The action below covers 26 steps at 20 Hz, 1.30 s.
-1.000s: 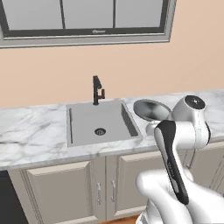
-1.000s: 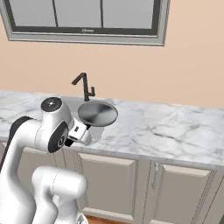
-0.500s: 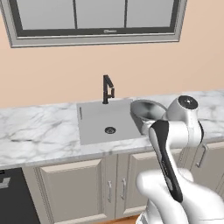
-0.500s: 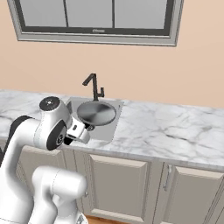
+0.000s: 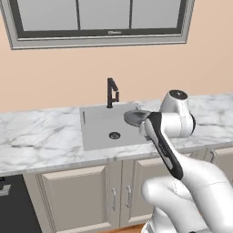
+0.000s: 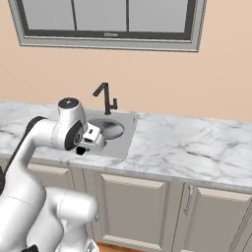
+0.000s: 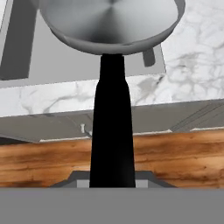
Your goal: Move the pot and pan from the stove into the sink.
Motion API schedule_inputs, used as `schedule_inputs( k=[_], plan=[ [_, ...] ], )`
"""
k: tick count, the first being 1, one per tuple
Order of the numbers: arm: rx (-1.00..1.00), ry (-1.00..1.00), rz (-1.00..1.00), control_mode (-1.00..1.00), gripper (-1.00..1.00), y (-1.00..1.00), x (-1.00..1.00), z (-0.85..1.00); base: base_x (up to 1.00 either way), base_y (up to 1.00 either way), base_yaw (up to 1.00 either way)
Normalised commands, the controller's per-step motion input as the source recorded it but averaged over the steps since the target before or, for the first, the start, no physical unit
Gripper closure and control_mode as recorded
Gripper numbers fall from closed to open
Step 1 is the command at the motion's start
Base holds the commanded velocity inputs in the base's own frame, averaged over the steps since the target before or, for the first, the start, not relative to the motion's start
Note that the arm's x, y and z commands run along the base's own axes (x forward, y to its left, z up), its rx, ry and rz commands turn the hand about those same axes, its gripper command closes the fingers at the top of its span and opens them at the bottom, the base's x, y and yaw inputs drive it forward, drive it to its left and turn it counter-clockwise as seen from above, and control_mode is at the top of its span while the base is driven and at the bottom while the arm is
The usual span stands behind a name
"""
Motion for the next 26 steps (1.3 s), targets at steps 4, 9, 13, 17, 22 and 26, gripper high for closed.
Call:
schedule_inputs(
  k=[4, 9, 13, 17, 22, 26],
  plan=[
    [0.04, 0.07, 0.23, -1.00, 1.00, -0.21, 0.27, 0.00, 0.00, 0.00, 0.00],
    [0.00, 0.00, 0.03, -1.00, 1.00, 0.00, 0.03, -0.08, 0.00, 0.00, 0.00],
    [0.01, 0.00, 0.16, -1.00, 1.00, -0.11, 0.07, -0.40, 0.00, 0.00, 0.00],
    [0.03, -0.03, 0.19, -1.00, 1.00, -0.08, 0.35, -0.30, 0.00, 0.00, 0.00],
    [0.02, -0.04, 0.18, -1.00, 1.00, -0.01, 0.67, -0.20, 0.00, 0.00, 0.00],
    [0.00, -0.02, 0.16, -1.00, 1.00, 0.00, 0.77, -0.16, 0.00, 0.00, 0.00]
  ],
)
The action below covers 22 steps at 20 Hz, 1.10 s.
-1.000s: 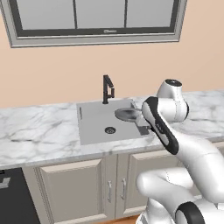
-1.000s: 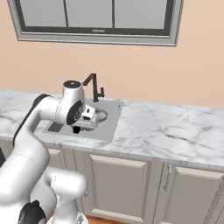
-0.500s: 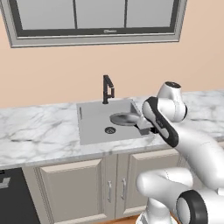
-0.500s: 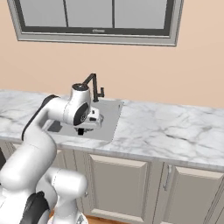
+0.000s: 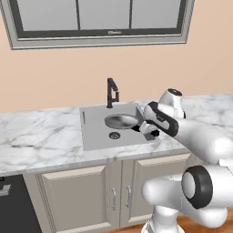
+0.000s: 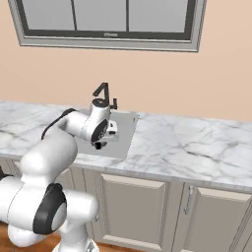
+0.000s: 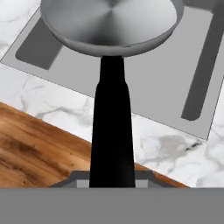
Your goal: Move the pot and pan from the stove into the sink.
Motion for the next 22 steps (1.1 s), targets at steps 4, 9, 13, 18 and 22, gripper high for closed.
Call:
schedule_inputs(
  k=[4, 9, 13, 18, 22],
  plan=[
    [0.00, 0.00, 0.13, -1.00, 1.00, 0.00, 0.74, -0.14, 0.00, 0.00, 0.00],
    [0.00, 0.02, 0.04, -1.00, 1.00, 0.01, 0.51, -0.13, 0.00, 0.00, 0.00],
    [0.00, 0.00, 0.00, -1.00, 1.00, 0.00, 0.01, 0.00, 0.00, 0.00, 0.00],
    [-0.04, 0.00, 0.00, -1.00, 1.00, 0.02, 0.12, -0.18, 0.00, 0.00, 0.00],
    [-0.07, 0.00, 0.00, -1.00, 1.00, 0.11, 0.21, -0.41, 0.00, 0.00, 0.00]
  ],
)
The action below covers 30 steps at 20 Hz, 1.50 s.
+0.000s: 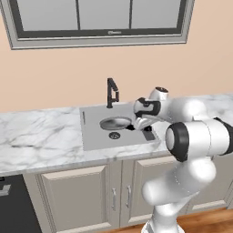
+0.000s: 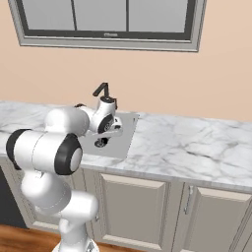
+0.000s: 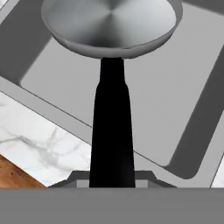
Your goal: Move the pot and pan from the stove into the sink.
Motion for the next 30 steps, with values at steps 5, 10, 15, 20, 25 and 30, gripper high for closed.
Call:
schedule_inputs(
  k=[5, 10, 15, 20, 25, 30],
  plan=[
    [-0.03, 0.00, 0.01, -1.00, 1.00, 0.13, 0.52, -0.40, 0.00, 0.00, 0.00],
    [0.00, 0.00, 0.04, -1.00, 1.00, 0.02, 0.57, -0.34, 0.00, 0.00, 0.00],
    [0.00, -0.01, 0.02, -1.00, 1.00, 0.00, 0.41, -0.24, 0.00, 0.00, 0.00],
    [0.00, 0.00, 0.00, -1.00, 1.00, 0.00, 0.33, -0.16, 0.00, 0.00, 0.00],
    [0.00, 0.00, 0.00, -1.00, -1.00, 0.00, 0.19, -0.02, 0.00, 0.00, 0.00],
    [0.00, 0.10, -0.05, -1.00, -1.00, -0.02, 0.01, 0.56, 0.00, 0.00, 0.00]
  ],
)
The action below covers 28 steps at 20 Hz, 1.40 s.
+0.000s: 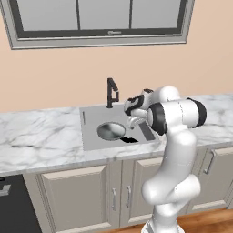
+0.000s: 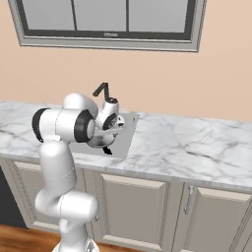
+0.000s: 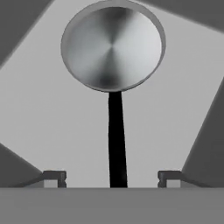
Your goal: Move the pot and pan from the stove into the sink.
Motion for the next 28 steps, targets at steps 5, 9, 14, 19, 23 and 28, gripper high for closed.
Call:
schedule_inputs(
  k=[5, 9, 14, 19, 23, 28],
  plan=[
    [0.02, 0.15, -0.06, -1.00, -1.00, -0.26, -0.43, 0.54, 0.00, 0.00, 0.00],
    [0.03, 0.12, -0.05, -1.00, -1.00, -0.31, -0.66, 0.60, 0.00, 0.00, 0.00],
    [0.00, 0.06, -0.03, -1.00, -1.00, -0.18, -0.78, 0.49, 0.00, 0.00, 0.00],
    [0.00, -0.03, 0.00, -1.00, -1.00, -0.03, -0.88, 0.36, 0.00, 0.00, 0.00],
    [0.00, -0.12, 0.00, -1.00, -1.00, -0.04, -1.00, 0.31, 0.00, 0.00, 0.00],
    [0.00, -0.08, 0.00, -1.00, -1.00, -0.02, -1.00, 0.26, 0.00, 0.00, 0.00]
  ],
)
